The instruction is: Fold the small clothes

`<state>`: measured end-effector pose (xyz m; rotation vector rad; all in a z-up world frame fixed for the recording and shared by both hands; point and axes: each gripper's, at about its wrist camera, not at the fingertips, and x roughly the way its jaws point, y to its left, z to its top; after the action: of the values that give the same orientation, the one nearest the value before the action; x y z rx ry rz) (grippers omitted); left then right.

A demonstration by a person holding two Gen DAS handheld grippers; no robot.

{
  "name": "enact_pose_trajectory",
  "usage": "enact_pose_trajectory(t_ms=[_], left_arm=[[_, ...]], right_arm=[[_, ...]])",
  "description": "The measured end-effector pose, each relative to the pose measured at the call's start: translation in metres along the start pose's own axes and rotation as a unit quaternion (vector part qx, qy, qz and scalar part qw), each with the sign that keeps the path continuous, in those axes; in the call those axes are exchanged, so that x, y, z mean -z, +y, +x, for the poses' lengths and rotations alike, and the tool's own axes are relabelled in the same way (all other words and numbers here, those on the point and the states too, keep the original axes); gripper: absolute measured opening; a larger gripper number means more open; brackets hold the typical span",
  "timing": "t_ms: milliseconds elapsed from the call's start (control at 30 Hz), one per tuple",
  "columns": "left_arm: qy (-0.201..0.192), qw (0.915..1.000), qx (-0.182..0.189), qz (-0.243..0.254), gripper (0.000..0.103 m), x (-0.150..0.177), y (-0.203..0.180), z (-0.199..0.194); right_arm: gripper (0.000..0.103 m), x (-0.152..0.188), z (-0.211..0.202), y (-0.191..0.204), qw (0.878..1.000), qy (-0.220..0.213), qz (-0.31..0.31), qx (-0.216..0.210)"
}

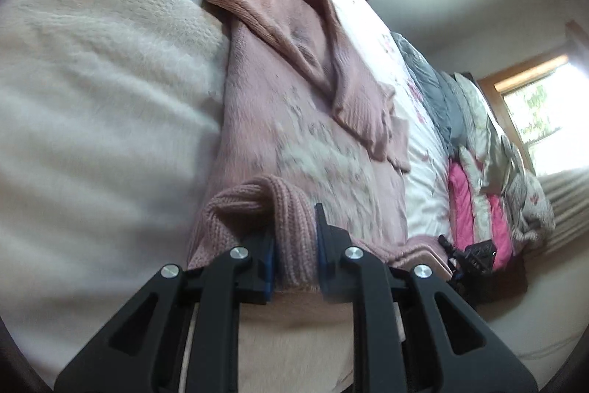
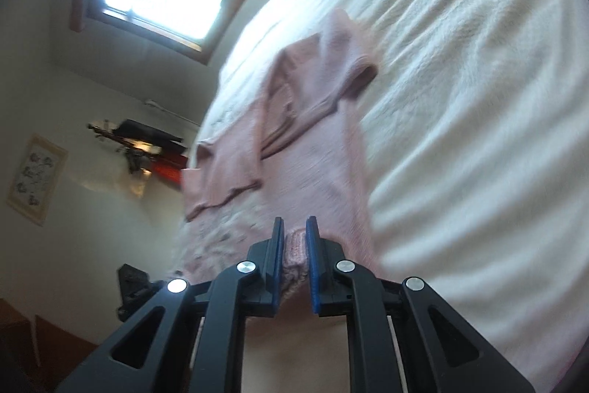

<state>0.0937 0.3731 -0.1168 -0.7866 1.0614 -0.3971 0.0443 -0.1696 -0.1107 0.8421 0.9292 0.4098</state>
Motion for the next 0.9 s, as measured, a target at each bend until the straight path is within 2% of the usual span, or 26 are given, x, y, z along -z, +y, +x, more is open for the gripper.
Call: enact_pose_trajectory(t_ms=[67,167,233,367,433,533,600,700,767,900], left_arm=[[0.004,0.9999,0.004,-0.013,0.018,-0.009,0.003,0.005],[0.009,0.9996,0.013,-0.023,0.019,-0.014,0.003,0.001],[0.004,0.9997,0.018,-0.017,0.02,-0.014,0.004,-0.009],[-0.002,0.9986,0.043,-0.031,0.023,-0.01,0.017,-0.03],[-0.017,0.9989,0.03,-0.03,0.025,-0.007,0.022,-0.043],[-0.054,0.9979,0.015,-0.032,0.035,-0.006,0.029,-0.067],[-0.074,0.9968,0.006,-0.03,0.035,-0.007,0.032,-0.079],[-0.074,0.9972,-0.01,0.006,0.036,-0.008,0.023,-0.085],[-0.069,0.996,-0.025,0.05,0.041,-0.008,0.009,-0.081],[-0.051,0.9888,-0.052,0.13,0.049,-0.013,-0.02,-0.061]], right_arm=[[0.012,-0.009,0.011,-0.008,1.0,0.005,0.018,0.013],[0.021,-0.019,0.017,-0.015,0.999,0.006,0.034,0.021],[0.026,-0.021,0.016,-0.014,0.999,0.003,0.029,0.028],[0.026,-0.02,0.007,-0.008,0.999,0.001,0.005,0.043],[0.026,-0.018,0.003,-0.006,0.999,0.001,-0.006,0.051],[0.027,-0.015,-0.003,-0.006,0.998,-0.005,-0.007,0.059],[0.027,-0.014,-0.005,-0.006,0.998,-0.006,-0.009,0.061],[0.03,-0.01,-0.007,-0.005,0.998,-0.006,-0.014,0.068],[0.033,-0.008,-0.007,-0.004,0.997,-0.006,-0.018,0.071],[0.036,0.0,-0.006,-0.001,0.997,0.002,-0.025,0.073]])
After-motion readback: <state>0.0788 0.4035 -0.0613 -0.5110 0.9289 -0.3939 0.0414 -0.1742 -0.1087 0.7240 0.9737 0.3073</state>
